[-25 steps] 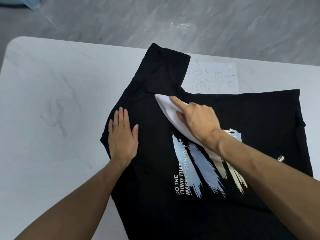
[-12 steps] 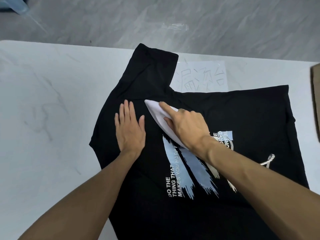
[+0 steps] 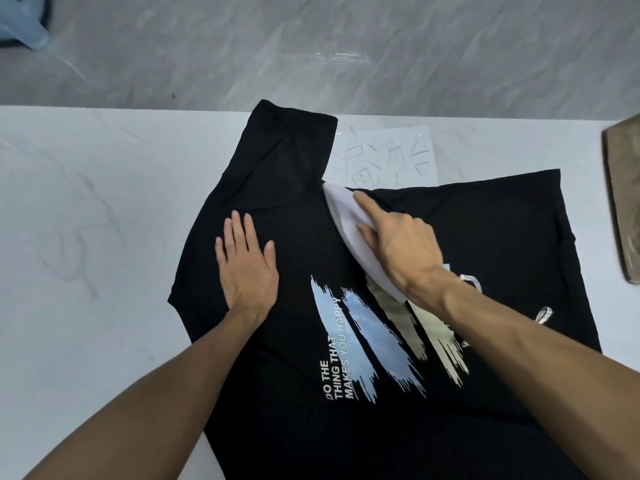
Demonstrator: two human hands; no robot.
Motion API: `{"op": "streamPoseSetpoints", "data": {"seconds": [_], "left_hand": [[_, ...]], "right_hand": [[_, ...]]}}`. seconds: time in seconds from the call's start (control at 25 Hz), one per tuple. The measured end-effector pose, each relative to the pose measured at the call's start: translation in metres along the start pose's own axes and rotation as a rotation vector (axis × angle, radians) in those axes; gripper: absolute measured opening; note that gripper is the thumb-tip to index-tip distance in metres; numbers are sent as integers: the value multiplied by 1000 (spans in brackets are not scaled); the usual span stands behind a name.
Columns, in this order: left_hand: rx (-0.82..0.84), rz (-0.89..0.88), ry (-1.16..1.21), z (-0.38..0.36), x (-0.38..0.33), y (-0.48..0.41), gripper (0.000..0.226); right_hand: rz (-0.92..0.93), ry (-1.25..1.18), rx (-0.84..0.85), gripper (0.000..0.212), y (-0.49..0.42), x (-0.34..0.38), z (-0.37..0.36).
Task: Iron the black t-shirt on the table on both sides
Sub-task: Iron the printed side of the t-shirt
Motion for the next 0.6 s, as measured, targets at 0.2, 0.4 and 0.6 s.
{"op": "streamPoseSetpoints", "data": {"seconds": [0.2,0.4,0.6], "left_hand": [[-71,-56,207,7,-44,0,51],[3,13,29,-11,-47,-7,66],[8,15,15,-10,-50,-7,68]], "right_hand": [[81,173,-13,48,-5,38,-12],[30,213,-30,47,-7,6,-4],[-22,161,-56,45,1,-48,9]]}}
Point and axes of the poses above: each hand's wrist, its own y-axis away from the middle knuckle, its own z-axis out of the back of the hand, x = y × z, the point moved 8 cm from there along -y, towards the middle knuckle, and after that the axes turned 11 degrees about x, right-handed, at the moved point
